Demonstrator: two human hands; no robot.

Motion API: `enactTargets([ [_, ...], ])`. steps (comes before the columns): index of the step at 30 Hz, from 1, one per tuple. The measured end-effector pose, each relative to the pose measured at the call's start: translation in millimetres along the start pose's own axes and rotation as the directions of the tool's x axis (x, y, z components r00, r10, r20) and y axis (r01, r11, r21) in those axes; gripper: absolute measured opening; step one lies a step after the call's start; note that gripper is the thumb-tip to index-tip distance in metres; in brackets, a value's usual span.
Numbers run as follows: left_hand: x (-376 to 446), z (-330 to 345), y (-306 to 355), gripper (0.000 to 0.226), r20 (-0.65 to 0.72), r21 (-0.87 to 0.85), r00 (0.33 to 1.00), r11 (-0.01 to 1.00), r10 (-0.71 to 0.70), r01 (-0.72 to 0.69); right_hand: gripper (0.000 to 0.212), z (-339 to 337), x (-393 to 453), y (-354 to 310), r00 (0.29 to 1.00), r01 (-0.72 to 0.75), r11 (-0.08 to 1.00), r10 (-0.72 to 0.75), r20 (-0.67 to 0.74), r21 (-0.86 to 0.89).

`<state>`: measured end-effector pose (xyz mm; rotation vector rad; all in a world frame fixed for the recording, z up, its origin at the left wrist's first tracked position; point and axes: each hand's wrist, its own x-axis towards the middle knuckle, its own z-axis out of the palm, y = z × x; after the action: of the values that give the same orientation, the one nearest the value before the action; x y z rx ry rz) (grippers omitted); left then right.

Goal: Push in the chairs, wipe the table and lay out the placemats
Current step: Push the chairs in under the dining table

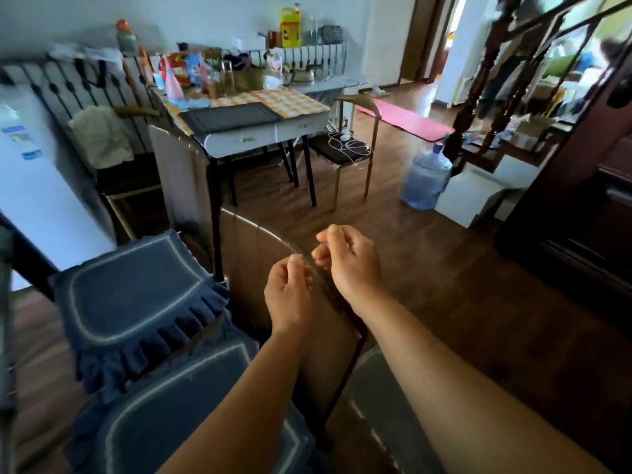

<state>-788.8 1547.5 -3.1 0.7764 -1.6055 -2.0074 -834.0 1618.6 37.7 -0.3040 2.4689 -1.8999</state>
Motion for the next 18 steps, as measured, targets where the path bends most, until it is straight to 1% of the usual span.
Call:
enactTargets([
  [2, 20, 3, 8, 0.018, -0.036, 0.006, 0.999, 1.000, -0.011, 0.011, 0.029, 7, 26, -4, 0.999, -0.003, 1.000, 0.003, 0.042, 0.006],
  [4, 39, 0, 16, 0.017, -0.091, 0.009, 0.996, 1.000, 0.013, -0.012, 0.027, 23, 51, -10, 0.992, 0.003, 1.000, -0.007, 0.124, 0.027],
  [7, 54, -10, 20, 0.018, -0.180, 0.003, 0.983, 1.000, 0.031, -0.031, 0.026, 46, 76, -13, 0.973, 0.045, 0.998, -0.054, 0.222, 0.044],
  [10, 63, -23, 17, 0.020, -0.318, -0.031, 0.948, 0.999, 0.018, -0.029, 0.024, 77, 98, -13, 0.926, 0.092, 0.995, -0.100, 0.363, 0.039],
  [12, 66, -29, 13, 0.020, -0.396, -0.049, 0.918, 0.999, -0.001, -0.020, 0.023, 93, 108, -11, 0.893, 0.127, 0.991, -0.136, 0.428, 0.049],
  [14, 69, -31, 8, 0.019, -0.490, -0.068, 0.872, 0.997, -0.010, -0.028, 0.022, 106, 120, -10, 0.834, 0.152, 0.985, -0.174, 0.524, 0.085],
  [15, 69, -30, 7, 0.019, -0.547, -0.080, 0.837, 0.996, -0.007, -0.044, 0.023, 113, 125, -9, 0.791, 0.162, 0.981, -0.191, 0.582, 0.101],
  [17, 69, -27, 5, 0.019, -0.615, -0.088, 0.789, 0.995, -0.009, -0.057, 0.025, 121, 133, -4, 0.734, 0.136, 0.980, -0.199, 0.649, 0.147],
  [18, 66, -20, 2, 0.019, -0.678, -0.094, 0.735, 0.993, -0.008, -0.076, 0.027, 125, 137, -3, 0.679, 0.114, 0.978, -0.206, 0.704, 0.176],
])
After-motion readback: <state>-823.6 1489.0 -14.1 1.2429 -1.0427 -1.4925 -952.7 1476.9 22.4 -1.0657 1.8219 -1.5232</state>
